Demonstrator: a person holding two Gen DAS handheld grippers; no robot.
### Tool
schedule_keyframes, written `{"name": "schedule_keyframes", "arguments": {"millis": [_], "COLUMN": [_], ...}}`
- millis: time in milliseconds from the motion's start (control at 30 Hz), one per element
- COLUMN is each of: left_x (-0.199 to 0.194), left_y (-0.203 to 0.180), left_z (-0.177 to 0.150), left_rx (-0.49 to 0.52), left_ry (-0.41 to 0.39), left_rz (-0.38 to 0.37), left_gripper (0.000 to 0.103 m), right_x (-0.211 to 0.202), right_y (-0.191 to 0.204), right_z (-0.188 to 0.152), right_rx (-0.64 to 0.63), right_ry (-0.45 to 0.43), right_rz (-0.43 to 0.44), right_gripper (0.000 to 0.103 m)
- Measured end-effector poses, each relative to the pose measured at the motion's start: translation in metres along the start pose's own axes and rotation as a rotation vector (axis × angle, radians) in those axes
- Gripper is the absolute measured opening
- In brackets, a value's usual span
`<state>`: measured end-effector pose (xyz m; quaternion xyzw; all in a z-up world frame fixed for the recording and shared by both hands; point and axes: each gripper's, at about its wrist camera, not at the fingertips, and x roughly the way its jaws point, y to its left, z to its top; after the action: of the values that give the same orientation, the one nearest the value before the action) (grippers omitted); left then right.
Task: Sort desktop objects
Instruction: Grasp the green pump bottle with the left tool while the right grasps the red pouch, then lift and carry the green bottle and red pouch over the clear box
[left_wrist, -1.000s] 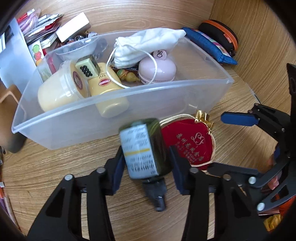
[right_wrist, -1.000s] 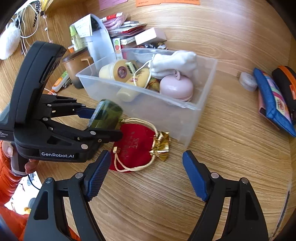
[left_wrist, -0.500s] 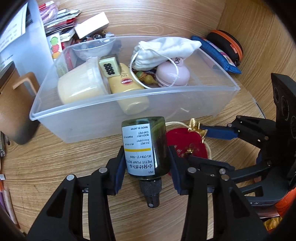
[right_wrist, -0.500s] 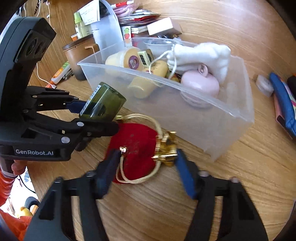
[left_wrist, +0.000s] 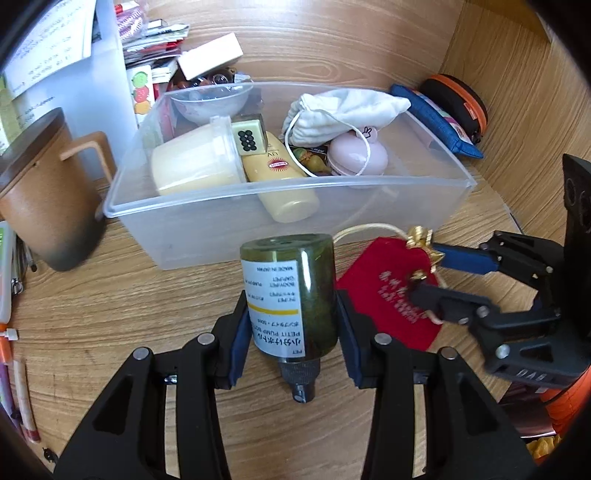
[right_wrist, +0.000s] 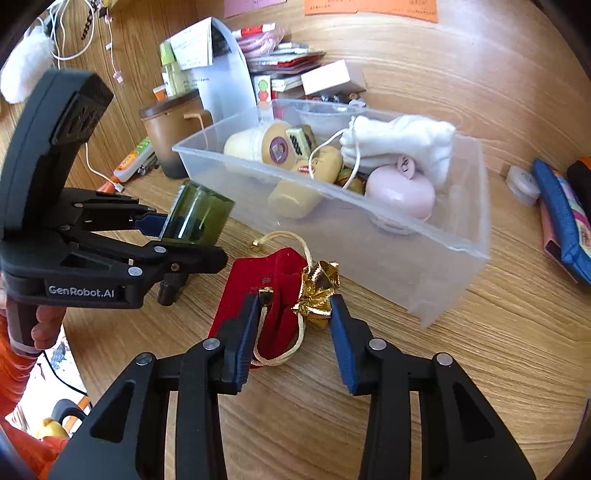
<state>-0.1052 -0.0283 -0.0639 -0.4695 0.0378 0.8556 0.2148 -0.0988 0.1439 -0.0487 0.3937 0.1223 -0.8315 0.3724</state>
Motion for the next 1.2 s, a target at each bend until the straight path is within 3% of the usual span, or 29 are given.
{"name": "schedule_keyframes", "arguments": {"millis": [800,1200], "left_x": [-0.049,-0.062], "left_y": [0.004,0.016], "left_z": [0.002,0.027], "left_rx": [0.012,0.022], "left_ry": [-0.094,-0.15], "left_rz": [0.048,0.073], "left_gripper": [0.042,0.042], "right_x": [-0.082,-0.102], "right_y": [-0.021,-0.032], "right_z": [0.005,0.028], "right_rx": [0.049,0.07], "right_ry": [-0.143,-0.218], "right_rz": [-0.072,-0.095], "right_gripper": [0.035,0.035]}}
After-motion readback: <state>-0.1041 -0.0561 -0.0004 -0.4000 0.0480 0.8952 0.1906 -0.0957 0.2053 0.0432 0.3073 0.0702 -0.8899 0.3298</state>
